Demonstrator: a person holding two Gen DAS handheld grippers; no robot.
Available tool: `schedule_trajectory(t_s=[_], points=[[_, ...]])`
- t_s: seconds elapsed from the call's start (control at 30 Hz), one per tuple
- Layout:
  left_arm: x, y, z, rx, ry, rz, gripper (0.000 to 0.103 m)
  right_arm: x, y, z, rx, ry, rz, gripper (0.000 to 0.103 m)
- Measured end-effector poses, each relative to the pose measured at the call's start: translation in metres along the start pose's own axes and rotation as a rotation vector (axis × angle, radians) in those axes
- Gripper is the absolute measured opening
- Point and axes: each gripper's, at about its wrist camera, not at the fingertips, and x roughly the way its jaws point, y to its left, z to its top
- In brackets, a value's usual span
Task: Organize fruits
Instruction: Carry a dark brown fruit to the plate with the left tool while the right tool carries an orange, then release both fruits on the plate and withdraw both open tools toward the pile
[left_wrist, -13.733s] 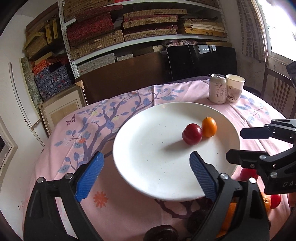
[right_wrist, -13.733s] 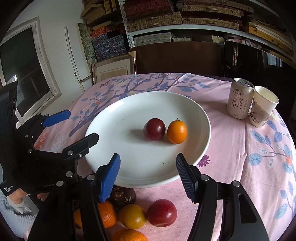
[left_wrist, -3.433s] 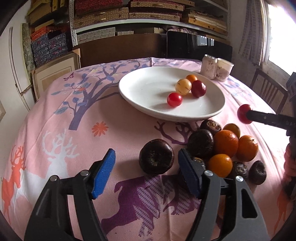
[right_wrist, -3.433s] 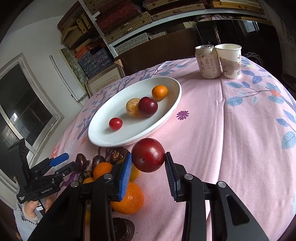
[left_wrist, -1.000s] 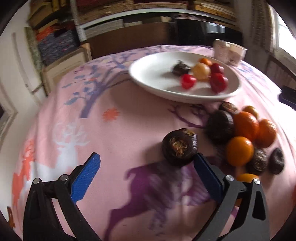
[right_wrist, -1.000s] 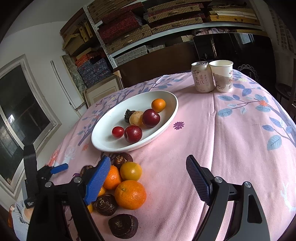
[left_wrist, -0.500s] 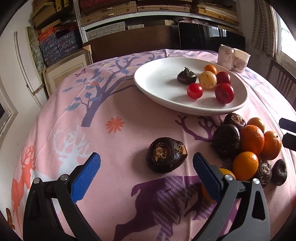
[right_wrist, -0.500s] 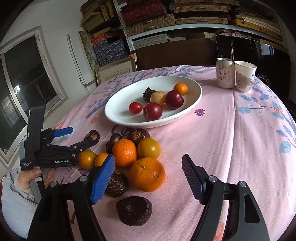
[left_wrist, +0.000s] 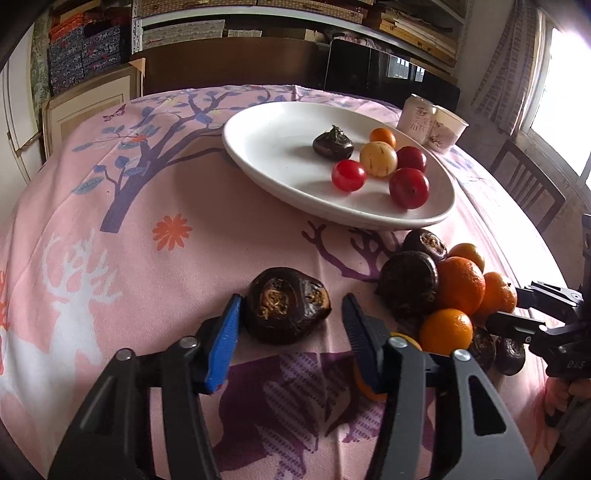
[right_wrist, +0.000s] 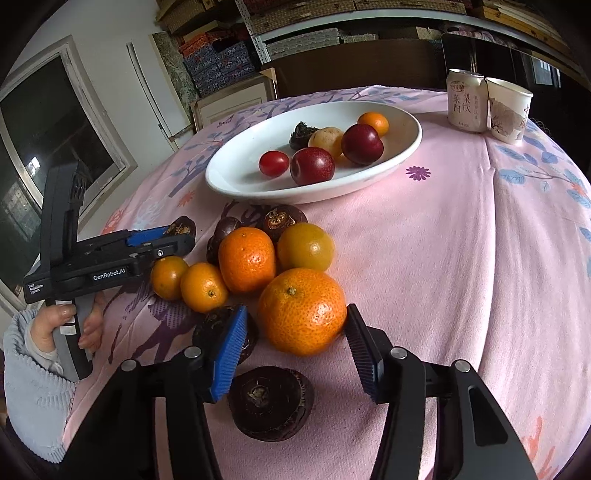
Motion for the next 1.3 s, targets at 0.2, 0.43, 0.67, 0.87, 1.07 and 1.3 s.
schedule_trajectory(t_s=[0.2,0.43,0.67,0.87,1.07,1.3], points=[[-0.002,0.000,-0.001,0.000,-0.008,0.010,0.046,0.002,-0.002,0.000,0.007,0.004,-0.005,0.048],[-0.028,0.005,0.008,-0.033,-0.120,0.059,0.045,-0.021,-0.006,0.005,0.031,-0.108,-0.032,0.047],[-0.033,-0.012,0.066,-0.007,-0.181,0.063,0.045,-0.033,-0.005,0.052,0.025,-0.201,-0.048,0.046],[0.004,-0.019,0.100,-0.013,-0.172,0.074,0.046,0.008,0.002,0.102,0.019,-0.176,-0.036,0.046],[0.031,-0.006,0.096,-0.022,-0.130,0.054,0.069,0.039,0.007,0.118,0.000,-0.189,-0.006,0.064],[0.007,-0.003,0.086,-0.048,-0.180,0.050,0.093,0.020,-0.016,0.102,0.084,-0.196,-0.005,0.065]])
